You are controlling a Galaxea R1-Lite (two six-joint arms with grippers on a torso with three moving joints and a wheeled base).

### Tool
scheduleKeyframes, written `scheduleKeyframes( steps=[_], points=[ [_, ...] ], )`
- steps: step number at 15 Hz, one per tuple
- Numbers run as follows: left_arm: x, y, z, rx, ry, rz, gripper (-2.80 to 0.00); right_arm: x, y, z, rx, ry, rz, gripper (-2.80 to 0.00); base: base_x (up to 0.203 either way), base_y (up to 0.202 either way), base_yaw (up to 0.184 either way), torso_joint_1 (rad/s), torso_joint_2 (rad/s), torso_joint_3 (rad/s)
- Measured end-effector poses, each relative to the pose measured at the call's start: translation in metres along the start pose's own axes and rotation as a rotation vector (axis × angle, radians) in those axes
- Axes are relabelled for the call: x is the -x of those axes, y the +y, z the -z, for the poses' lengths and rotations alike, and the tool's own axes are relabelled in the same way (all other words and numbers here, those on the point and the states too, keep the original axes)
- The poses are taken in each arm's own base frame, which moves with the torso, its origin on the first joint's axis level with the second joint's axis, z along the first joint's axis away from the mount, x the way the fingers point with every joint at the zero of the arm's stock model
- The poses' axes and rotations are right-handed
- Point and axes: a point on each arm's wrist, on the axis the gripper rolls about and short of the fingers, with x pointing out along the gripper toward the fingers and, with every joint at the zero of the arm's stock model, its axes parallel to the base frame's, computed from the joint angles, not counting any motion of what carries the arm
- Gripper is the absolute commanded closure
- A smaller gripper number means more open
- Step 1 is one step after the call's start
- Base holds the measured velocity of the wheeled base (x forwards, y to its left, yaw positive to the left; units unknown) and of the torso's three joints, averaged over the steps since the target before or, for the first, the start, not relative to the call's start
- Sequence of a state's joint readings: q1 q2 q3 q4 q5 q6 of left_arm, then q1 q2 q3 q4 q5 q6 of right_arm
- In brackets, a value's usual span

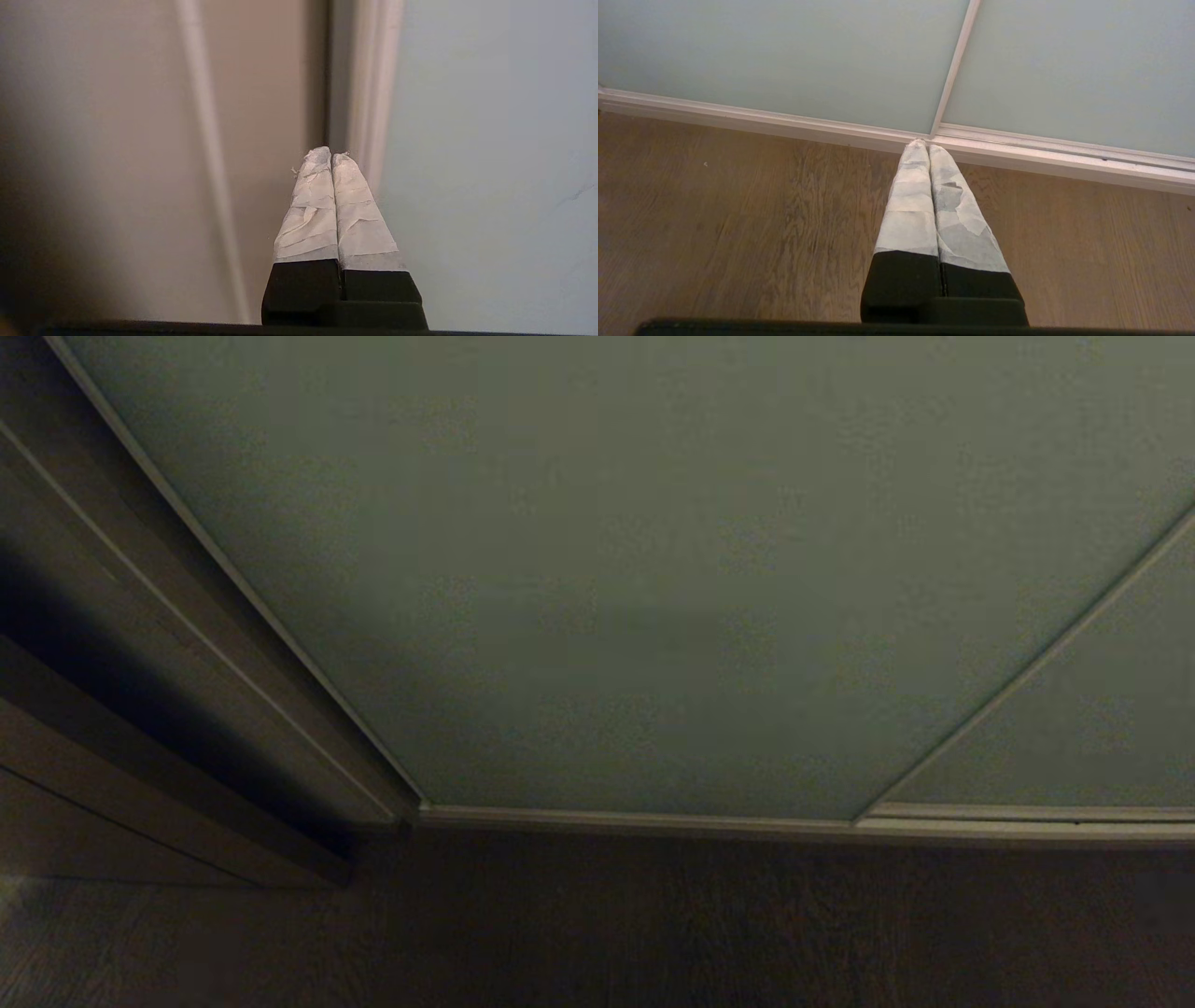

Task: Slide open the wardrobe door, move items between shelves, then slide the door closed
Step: Open the door

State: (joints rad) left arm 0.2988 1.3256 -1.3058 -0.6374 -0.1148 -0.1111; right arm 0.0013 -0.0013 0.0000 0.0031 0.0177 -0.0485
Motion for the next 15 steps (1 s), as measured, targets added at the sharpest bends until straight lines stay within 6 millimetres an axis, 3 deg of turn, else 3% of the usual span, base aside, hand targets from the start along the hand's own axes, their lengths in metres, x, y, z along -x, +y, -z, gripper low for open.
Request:
scheduleKeyframes(
  steps=[4,15],
  points=[
    [-0.018,-0.002,0.007,0.003,0.008,0.021,0.0,0.0,0.0,0.0,0.0,0.0,0.0,0.0,0.0,0.0,0.0,0.0,0.0,0.0],
    [-0.041,-0.002,0.026,0.017,0.065,0.036,0.0,0.0,0.0,0.0,0.0,0.0,0.0,0.0,0.0,0.0,0.0,0.0,0.0,0.0]
  ],
)
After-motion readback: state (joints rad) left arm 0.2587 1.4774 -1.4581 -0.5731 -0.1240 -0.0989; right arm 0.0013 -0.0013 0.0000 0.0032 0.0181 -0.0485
